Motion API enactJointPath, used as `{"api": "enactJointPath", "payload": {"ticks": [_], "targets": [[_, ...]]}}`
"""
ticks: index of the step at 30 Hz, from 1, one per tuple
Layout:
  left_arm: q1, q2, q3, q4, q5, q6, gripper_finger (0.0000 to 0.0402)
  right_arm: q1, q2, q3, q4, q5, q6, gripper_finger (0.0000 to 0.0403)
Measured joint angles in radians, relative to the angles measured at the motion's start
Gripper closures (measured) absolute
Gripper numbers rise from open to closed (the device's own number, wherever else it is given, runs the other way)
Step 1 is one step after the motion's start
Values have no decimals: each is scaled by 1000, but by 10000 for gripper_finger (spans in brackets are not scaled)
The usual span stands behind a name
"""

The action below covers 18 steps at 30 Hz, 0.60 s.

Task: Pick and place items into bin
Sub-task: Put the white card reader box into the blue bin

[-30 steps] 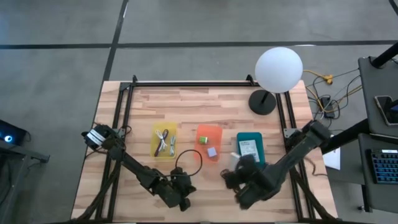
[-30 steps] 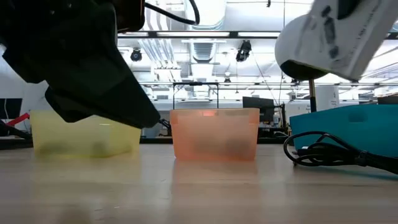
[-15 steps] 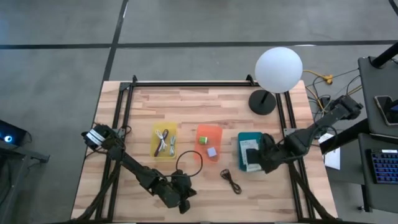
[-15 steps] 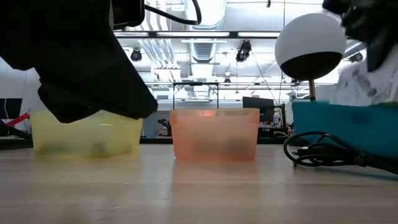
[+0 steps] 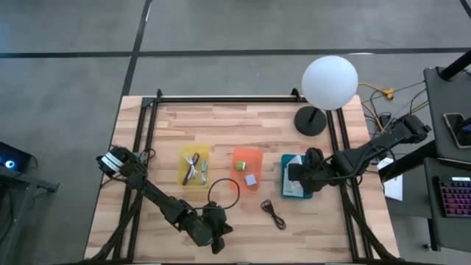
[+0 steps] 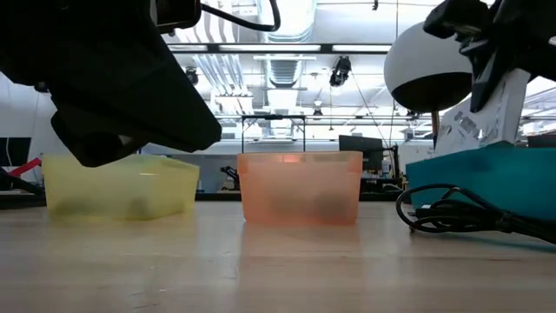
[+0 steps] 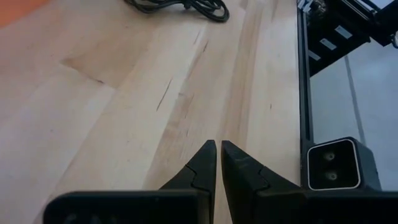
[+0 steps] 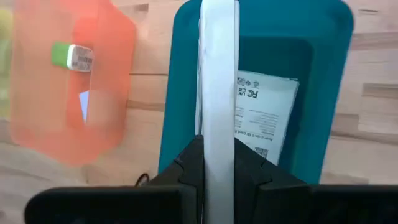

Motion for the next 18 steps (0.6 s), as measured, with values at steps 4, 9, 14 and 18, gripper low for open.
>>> {"api": "enactJointPath", "payload": {"ticks": [4,9,14,18], "targets": [[0,0,0,0,0,2,393,-7,10,-12,33,4,23,367],[7,0,-4,0,-4,2,393,-7,103,-21,58,-1,67,361],[8,0,-7,-1,-4,3,393,-8,207,1,81,-44,65,317],[6,0,-10,0,-4,3,393,-8,241,32,79,-51,54,271]]}}
